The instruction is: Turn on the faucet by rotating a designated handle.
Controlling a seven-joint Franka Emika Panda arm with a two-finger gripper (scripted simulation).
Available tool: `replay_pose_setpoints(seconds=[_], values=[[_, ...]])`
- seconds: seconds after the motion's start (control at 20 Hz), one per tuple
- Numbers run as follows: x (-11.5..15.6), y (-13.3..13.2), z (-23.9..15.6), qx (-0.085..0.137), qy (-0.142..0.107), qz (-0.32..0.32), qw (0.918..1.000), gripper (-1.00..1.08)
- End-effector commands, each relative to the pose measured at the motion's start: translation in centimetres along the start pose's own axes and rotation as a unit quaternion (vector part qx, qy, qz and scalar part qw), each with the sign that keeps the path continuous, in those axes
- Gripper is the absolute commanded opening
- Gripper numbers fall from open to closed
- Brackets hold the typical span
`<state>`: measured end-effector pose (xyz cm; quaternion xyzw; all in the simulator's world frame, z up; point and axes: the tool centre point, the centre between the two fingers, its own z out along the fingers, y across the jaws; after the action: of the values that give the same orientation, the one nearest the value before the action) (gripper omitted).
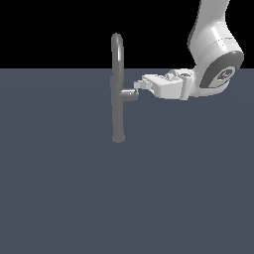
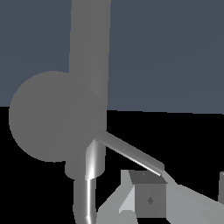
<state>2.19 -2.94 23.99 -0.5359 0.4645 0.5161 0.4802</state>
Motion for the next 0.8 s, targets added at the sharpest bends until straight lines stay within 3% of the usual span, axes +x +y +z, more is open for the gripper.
replay_pose_setpoints(seconds=[0.0,0.05,0.1,0.45,0.5,0.55,0.75], values=[[2.7,1.4,0.0,0.0,-0.003,0.017,0.9999,-1.0],[2.7,1.4,0.0,0.0,-0.003,0.017,0.9999,-1.0],[0.7,0.4,0.0,0.0,0.0,0.0,1.0,-1.0],[5.9,1.5,0.0,0.0,-0.003,0.017,0.9999,-1.0],[5.9,1.5,0.0,0.0,-0.003,0.017,0.9999,-1.0],[3.2,0.6,0.0,-0.002,-0.002,-0.004,1.0,-1.0],[5.4,0.4,0.0,-0.001,-0.002,0.004,1.0,-1.0]])
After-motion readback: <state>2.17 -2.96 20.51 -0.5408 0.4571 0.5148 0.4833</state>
